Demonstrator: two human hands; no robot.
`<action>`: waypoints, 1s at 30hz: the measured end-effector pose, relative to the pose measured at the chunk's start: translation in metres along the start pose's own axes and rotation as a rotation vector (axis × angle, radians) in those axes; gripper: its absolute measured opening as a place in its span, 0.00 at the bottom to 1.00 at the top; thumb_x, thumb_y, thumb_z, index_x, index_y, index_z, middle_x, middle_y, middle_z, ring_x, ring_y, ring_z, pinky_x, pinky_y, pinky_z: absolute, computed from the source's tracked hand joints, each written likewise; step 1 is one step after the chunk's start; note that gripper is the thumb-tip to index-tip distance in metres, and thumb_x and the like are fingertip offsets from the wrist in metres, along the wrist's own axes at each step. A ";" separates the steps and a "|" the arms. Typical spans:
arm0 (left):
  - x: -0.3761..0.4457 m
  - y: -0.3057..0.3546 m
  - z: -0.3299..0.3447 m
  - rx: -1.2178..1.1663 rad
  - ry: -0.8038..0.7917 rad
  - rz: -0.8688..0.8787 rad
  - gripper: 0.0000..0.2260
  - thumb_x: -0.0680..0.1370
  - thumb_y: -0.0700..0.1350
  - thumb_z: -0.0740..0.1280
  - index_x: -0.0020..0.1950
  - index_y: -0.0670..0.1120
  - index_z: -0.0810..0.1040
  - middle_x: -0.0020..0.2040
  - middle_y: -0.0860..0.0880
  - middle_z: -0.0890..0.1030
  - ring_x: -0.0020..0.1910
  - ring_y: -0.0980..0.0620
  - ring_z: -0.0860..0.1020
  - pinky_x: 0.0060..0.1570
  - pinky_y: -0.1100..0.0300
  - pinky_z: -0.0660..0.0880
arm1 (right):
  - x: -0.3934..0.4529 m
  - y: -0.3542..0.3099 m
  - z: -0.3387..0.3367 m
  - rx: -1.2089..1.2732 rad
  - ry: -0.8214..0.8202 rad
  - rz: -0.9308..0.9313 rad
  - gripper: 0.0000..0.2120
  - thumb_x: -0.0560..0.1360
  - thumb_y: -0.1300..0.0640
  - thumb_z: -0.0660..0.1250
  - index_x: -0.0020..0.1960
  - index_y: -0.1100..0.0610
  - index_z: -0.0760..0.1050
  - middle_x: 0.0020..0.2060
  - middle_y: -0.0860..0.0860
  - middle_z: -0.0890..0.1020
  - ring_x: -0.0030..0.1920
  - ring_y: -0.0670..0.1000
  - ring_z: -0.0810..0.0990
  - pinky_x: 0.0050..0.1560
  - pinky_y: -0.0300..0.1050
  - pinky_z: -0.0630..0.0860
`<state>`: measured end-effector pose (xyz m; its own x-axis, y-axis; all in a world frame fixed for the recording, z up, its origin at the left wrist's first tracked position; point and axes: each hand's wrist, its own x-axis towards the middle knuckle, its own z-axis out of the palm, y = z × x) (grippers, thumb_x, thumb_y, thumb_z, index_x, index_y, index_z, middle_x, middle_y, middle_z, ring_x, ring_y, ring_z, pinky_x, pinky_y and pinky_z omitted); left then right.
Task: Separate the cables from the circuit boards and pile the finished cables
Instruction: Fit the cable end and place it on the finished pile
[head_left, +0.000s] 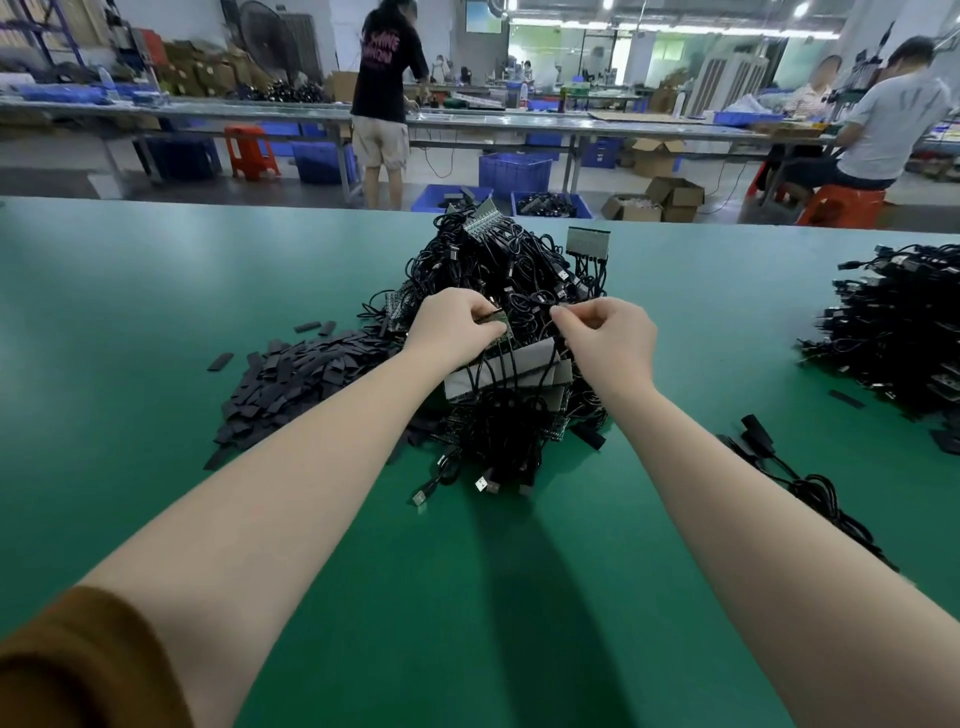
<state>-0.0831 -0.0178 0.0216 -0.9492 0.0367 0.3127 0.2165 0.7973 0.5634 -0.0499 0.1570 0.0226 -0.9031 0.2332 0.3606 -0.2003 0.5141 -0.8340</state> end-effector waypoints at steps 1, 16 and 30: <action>0.001 -0.003 0.000 -0.003 0.021 -0.019 0.08 0.76 0.51 0.70 0.51 0.49 0.83 0.46 0.54 0.81 0.46 0.54 0.76 0.44 0.61 0.69 | -0.002 -0.001 -0.005 0.037 0.009 0.034 0.06 0.76 0.50 0.71 0.42 0.50 0.82 0.38 0.43 0.83 0.42 0.44 0.82 0.52 0.47 0.80; -0.014 -0.018 0.019 -0.152 0.106 -0.055 0.18 0.79 0.47 0.64 0.69 0.49 0.74 0.65 0.47 0.76 0.58 0.53 0.75 0.56 0.63 0.68 | -0.076 -0.047 -0.053 0.386 0.146 -0.136 0.06 0.78 0.55 0.70 0.44 0.48 0.75 0.36 0.42 0.81 0.38 0.51 0.82 0.39 0.43 0.78; -0.104 -0.144 -0.032 0.215 0.052 -0.162 0.09 0.78 0.51 0.66 0.58 0.54 0.78 0.48 0.54 0.77 0.39 0.59 0.75 0.36 0.59 0.72 | -0.160 0.060 0.031 0.378 -0.115 0.341 0.10 0.79 0.61 0.68 0.51 0.48 0.70 0.44 0.52 0.83 0.37 0.47 0.86 0.41 0.42 0.80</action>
<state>-0.0081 -0.1556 -0.0675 -0.9531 -0.1282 0.2741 0.0041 0.9002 0.4354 0.0709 0.1251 -0.0982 -0.9726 0.2322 0.0116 0.0087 0.0861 -0.9962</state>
